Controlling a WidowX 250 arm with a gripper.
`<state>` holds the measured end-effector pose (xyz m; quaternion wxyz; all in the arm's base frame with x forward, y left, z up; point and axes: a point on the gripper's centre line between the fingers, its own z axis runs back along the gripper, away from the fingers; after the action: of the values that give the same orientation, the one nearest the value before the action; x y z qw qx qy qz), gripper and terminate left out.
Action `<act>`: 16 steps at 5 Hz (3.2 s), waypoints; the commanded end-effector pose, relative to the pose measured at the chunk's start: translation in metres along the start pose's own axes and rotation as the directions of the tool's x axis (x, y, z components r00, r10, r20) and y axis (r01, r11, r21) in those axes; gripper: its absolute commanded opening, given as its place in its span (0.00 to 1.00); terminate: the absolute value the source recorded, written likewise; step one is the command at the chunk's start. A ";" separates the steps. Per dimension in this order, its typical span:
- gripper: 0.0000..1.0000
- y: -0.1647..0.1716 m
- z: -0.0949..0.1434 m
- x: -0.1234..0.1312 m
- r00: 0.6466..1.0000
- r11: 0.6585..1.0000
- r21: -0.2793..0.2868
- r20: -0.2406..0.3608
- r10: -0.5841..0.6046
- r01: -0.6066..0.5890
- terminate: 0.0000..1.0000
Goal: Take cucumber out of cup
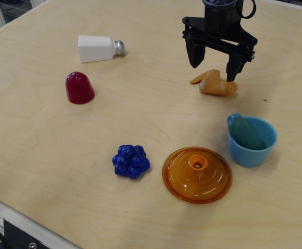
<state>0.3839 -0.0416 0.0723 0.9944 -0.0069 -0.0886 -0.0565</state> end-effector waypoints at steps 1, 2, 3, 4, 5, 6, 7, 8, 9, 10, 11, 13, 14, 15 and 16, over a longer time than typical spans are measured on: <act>1.00 0.000 0.000 0.000 1.000 1.000 0.000 0.000 0.000 0.000 0.00; 1.00 0.005 0.015 -0.005 0.970 0.969 0.041 0.004 0.244 -0.244 0.00; 1.00 -0.002 0.037 -0.019 0.899 0.896 0.080 -0.003 0.438 -0.436 0.00; 1.00 -0.012 0.050 -0.034 0.780 0.775 0.127 -0.013 0.625 -0.619 0.00; 1.00 -0.030 0.060 -0.048 0.652 0.642 0.158 0.011 0.758 -0.750 0.00; 1.00 -0.050 0.055 -0.054 0.635 0.637 0.126 -0.063 0.770 -0.761 0.00; 1.00 -0.061 0.042 -0.060 0.637 0.644 0.149 -0.100 0.765 -0.750 0.00; 1.00 -0.065 0.027 -0.064 0.650 0.659 0.152 -0.112 0.752 -0.736 0.00; 1.00 -0.067 0.018 -0.061 0.651 0.660 0.161 -0.110 0.751 -0.734 0.00; 1.00 -0.070 0.013 -0.060 0.662 0.672 0.153 -0.112 0.741 -0.725 0.00; 1.00 -0.074 0.011 -0.057 0.687 0.698 0.119 -0.126 0.716 -0.706 0.00; 1.00 -0.078 0.005 -0.051 0.711 0.725 0.107 -0.144 0.689 -0.681 0.00; 1.00 -0.078 0.004 -0.049 0.711 0.726 0.095 -0.147 0.687 -0.682 0.00; 1.00 -0.080 0.006 -0.048 0.711 0.724 0.089 -0.141 0.689 -0.684 0.00; 0.00 -0.080 0.005 -0.048 0.711 0.723 0.081 -0.141 0.689 -0.686 0.00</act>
<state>0.3186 -0.1085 0.0509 0.9476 -0.0082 0.0219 0.3187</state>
